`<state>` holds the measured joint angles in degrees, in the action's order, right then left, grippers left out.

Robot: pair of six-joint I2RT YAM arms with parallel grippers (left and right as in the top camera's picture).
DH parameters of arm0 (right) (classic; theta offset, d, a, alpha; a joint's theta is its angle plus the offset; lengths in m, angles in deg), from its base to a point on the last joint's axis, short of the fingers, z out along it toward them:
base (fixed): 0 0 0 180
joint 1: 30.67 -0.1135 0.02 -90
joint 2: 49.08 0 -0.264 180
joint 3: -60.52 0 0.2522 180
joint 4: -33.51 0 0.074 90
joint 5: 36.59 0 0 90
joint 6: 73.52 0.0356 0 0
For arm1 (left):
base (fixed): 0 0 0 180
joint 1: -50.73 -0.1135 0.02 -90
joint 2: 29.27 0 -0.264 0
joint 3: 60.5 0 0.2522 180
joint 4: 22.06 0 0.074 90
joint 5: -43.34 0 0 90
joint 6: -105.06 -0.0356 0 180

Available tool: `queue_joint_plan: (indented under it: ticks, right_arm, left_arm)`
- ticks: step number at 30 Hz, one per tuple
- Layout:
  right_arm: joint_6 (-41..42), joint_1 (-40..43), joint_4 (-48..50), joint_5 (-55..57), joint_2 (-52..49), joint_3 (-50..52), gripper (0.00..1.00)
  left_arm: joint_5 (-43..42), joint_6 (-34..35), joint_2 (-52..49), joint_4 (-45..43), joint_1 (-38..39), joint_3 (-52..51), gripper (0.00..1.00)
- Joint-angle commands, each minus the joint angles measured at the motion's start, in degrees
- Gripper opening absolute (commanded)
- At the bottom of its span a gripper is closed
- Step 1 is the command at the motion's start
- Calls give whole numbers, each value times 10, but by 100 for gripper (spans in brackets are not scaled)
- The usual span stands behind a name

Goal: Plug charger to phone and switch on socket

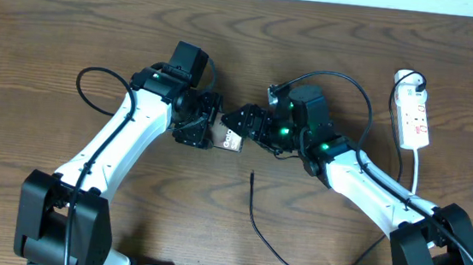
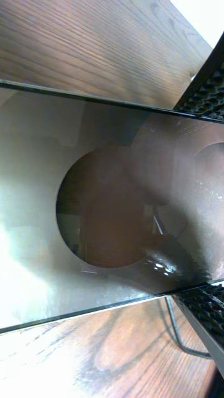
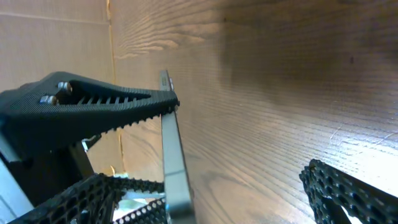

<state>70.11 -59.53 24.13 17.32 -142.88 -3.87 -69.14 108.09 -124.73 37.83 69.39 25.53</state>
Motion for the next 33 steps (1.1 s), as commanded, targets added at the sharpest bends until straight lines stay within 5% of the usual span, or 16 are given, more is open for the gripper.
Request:
queue_joint_plan:
  ticks: [1,12,16,23,33]
  right_arm:
    - [12,-5,2,6,-3,-9,99]
    - [12,-5,-6,6,-3,-9,99]
    - [11,-6,-10,6,-3,-9,83]
    - [-10,-28,-10,15,-3,-9,89]
    - [-10,-50,-9,47,-3,-9,74]
  left_arm:
    - [-36,14,15,0,1,18,7]
    - [-43,30,15,-3,27,18,7]
    - [-34,38,15,-3,37,18,7]
    - [-34,46,15,-4,43,18,7]
    - [-34,46,15,-3,43,18,8]
